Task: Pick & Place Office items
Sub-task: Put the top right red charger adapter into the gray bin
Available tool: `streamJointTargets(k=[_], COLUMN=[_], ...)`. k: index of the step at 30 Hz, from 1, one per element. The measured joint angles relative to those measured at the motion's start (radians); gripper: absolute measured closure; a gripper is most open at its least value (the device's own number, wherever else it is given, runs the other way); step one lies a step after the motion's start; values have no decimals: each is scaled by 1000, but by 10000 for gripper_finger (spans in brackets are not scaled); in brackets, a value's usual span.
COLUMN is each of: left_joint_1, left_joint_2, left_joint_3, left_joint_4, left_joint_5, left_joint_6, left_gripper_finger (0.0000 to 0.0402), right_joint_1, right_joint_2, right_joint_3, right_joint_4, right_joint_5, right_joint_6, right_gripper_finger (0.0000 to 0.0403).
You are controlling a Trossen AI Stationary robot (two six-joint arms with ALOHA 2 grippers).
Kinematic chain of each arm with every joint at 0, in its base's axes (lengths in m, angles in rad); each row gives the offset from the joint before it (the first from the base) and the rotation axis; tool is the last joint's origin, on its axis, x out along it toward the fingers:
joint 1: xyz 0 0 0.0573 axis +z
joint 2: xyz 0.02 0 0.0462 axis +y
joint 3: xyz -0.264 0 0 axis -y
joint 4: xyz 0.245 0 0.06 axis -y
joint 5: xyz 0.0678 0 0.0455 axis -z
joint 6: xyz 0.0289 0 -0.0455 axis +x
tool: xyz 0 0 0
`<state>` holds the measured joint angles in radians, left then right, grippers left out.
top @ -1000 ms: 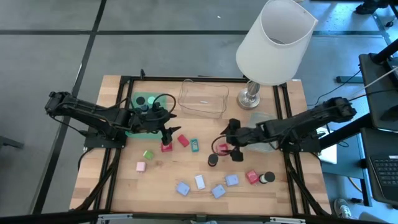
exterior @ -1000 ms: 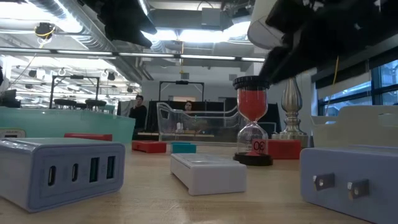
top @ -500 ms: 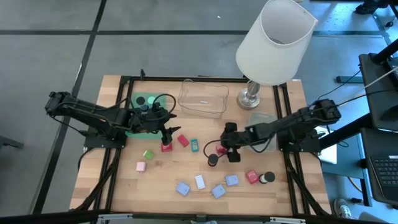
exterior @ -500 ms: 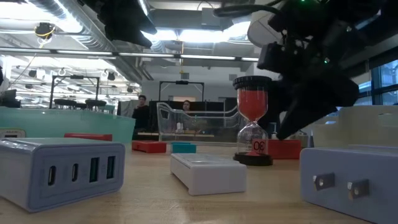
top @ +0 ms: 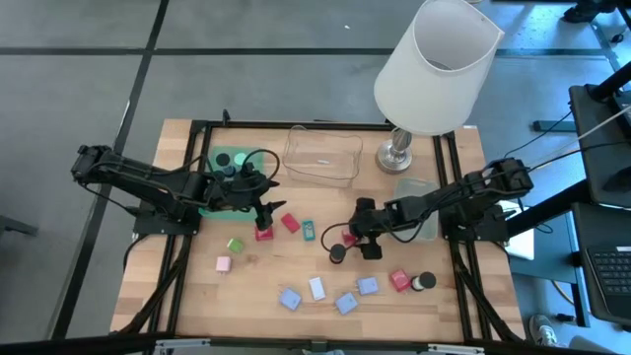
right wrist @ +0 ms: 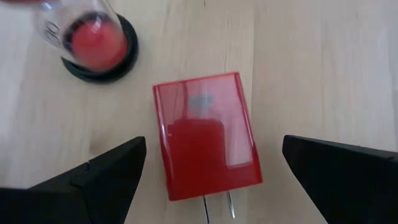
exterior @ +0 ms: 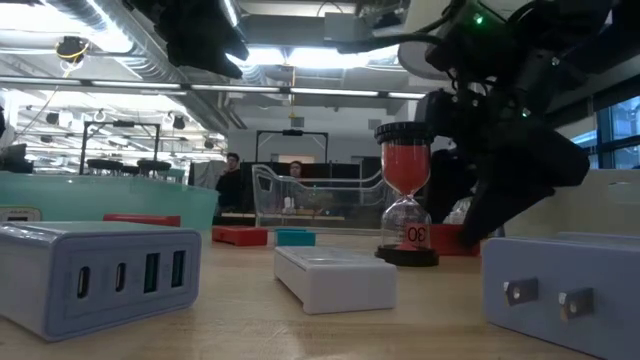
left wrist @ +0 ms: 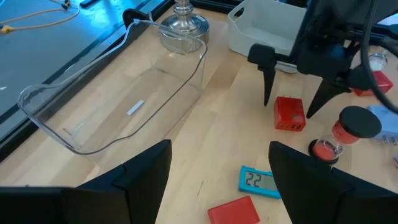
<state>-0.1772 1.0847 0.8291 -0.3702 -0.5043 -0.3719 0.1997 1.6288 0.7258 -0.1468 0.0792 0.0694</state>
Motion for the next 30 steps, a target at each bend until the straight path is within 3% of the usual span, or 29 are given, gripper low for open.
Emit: streamJointTargets(k=[10,22,30], left_joint_1=[0,0,0], left_joint_2=[0,0,0], left_joint_3=[0,0,0], left_joint_4=[0,-1,-1], left_joint_5=[0,0,0], left_joint_6=[9,11,11], left_gripper_finger=[136,136,136], right_joint_1=[0,0,0], right_joint_2=[6,6,-46], right_joint_3=[0,0,0], right_joint_4=[0,1,-45], right_joint_5=[-1,6,30], right_joint_6=[39,54,144], right_gripper_finger=[39,183,188])
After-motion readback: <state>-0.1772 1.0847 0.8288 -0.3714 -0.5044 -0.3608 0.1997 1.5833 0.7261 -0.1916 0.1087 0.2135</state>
